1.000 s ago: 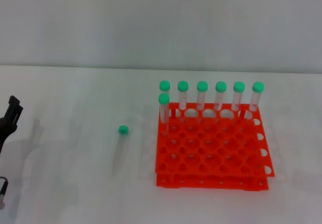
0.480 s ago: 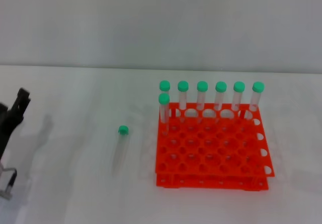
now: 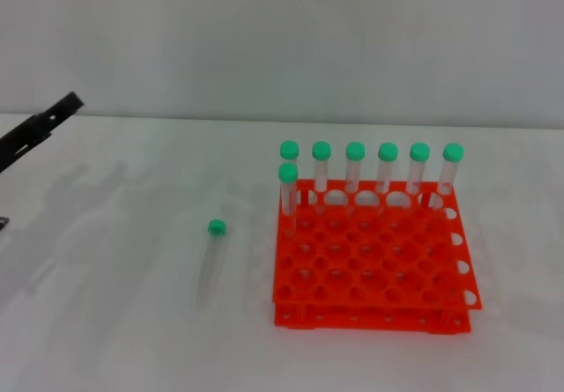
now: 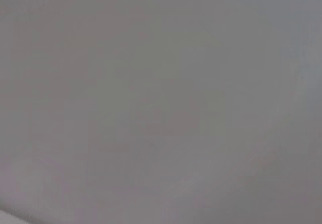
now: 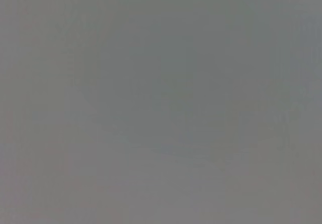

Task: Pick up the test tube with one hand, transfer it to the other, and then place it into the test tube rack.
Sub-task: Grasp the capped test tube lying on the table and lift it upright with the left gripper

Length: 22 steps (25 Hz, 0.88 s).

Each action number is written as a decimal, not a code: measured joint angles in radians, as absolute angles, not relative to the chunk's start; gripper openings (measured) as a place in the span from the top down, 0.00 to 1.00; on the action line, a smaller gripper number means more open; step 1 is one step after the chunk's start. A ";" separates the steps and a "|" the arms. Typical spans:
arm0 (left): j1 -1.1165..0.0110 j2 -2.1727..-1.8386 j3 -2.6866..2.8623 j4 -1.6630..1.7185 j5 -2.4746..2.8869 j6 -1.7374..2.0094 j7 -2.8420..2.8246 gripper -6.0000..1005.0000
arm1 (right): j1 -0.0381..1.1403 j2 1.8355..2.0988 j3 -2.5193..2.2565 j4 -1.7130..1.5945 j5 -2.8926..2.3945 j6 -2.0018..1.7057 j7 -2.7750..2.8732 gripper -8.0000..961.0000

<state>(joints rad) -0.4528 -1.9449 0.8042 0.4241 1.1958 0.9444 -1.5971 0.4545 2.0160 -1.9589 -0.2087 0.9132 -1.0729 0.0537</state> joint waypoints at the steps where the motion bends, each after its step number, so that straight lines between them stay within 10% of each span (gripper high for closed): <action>1: -0.459 -1.929 0.807 0.448 1.262 0.945 -1.664 0.15 | 0.454 2.016 -1.959 -0.209 0.913 -1.073 0.054 0.09; 15: -0.550 -1.765 0.895 0.938 2.110 1.394 -2.607 0.16 | 0.480 2.018 -1.959 -0.209 0.910 -1.054 0.054 0.09; 22: -0.677 -1.742 0.900 0.966 2.393 1.556 -2.736 0.16 | 0.494 2.020 -1.961 -0.212 0.908 -1.048 0.054 0.09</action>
<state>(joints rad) -0.6772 -1.7424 0.8997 0.9663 2.3932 1.5563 -2.7358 0.4937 2.0200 -1.9610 -0.2118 0.9079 -1.0481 0.0537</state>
